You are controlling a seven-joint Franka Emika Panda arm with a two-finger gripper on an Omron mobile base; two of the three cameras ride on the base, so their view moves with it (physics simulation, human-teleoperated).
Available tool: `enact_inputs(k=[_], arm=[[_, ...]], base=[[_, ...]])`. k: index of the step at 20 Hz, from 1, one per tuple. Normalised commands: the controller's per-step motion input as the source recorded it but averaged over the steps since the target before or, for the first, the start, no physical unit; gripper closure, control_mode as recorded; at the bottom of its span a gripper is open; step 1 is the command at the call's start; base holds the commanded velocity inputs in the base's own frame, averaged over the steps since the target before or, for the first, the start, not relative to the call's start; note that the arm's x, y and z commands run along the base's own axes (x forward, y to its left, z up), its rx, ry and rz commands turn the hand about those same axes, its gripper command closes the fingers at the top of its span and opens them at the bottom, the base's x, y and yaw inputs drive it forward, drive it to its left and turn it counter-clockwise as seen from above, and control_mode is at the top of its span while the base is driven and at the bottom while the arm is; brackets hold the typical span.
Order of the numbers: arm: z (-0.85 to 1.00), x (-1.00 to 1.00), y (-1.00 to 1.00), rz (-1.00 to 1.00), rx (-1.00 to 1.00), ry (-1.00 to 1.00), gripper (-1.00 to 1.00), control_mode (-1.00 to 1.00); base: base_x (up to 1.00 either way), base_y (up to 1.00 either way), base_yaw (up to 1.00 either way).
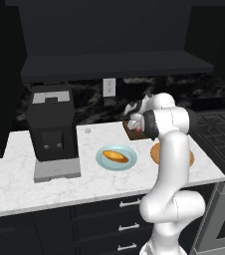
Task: From the different types of pastries on the counter, select a croissant and place it on the cutting board. Then retrieve a jar of jam from the cabinet and place it alongside the croissant on the cutting board.
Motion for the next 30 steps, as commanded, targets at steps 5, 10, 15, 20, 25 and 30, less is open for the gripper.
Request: enact_inputs(k=[5,10,15,20,25,30], arm=[[-0.25,0.03,0.0,-0.02,0.0,-0.03,-1.0,-1.0],[0.36,0.27,-0.01,0.0,0.06,0.0,-1.0,-1.0],[1.0,0.25,0.0,0.0,0.09,0.0,-1.0,-1.0],[0.86,0.16,-0.11,-0.02,0.08,0.08,-1.0,-1.0],[-0.76,-0.7,-0.07,0.0,-0.09,0.19,-1.0,-1.0],[-0.65,-1.0,-0.45,0.0,-0.02,0.02,-1.0,-1.0]], base=[[0.0,0.0,0.0],[0.0,0.0,0.0],[0.0,0.0,0.0],[0.0,0.0,0.0],[0.0,0.0,0.0],[0.0,0.0,0.0]])
